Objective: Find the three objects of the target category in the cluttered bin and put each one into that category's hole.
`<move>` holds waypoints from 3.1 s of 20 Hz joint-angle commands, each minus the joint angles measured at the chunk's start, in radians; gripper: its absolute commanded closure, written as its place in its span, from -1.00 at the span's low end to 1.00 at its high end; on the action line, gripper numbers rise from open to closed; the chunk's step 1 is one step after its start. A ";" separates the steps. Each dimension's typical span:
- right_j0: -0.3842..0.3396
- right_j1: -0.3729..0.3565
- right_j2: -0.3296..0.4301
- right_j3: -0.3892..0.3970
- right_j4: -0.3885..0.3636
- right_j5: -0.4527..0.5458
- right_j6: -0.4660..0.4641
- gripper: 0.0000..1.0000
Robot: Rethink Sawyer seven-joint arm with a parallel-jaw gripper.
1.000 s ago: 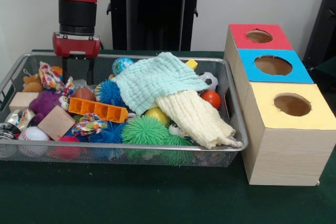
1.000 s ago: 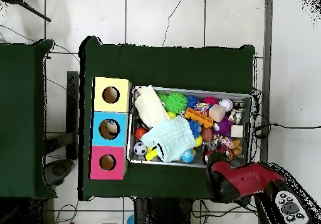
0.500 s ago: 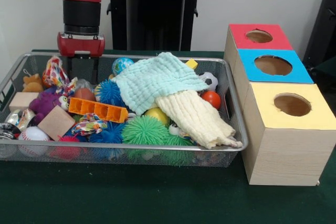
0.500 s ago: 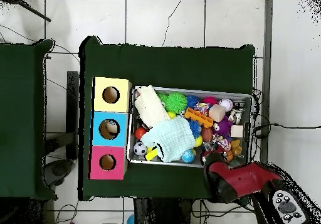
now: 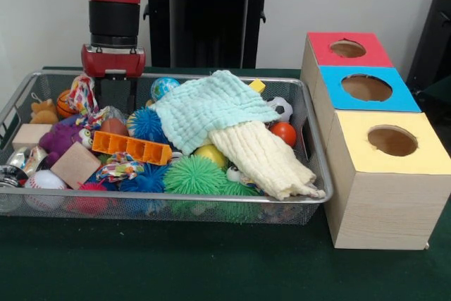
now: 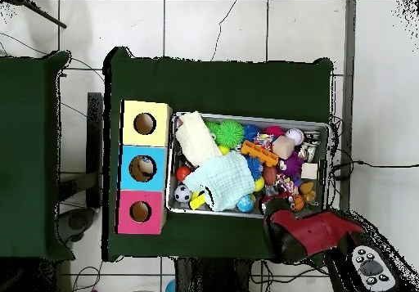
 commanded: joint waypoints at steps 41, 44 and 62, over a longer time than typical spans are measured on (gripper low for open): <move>0.274 0.329 -0.294 -0.235 0.113 -0.229 0.058 -1.00; 0.278 0.332 -0.297 -0.237 0.120 -0.233 0.063 -1.00; 0.245 0.300 -0.247 -0.217 0.075 -0.185 0.086 1.00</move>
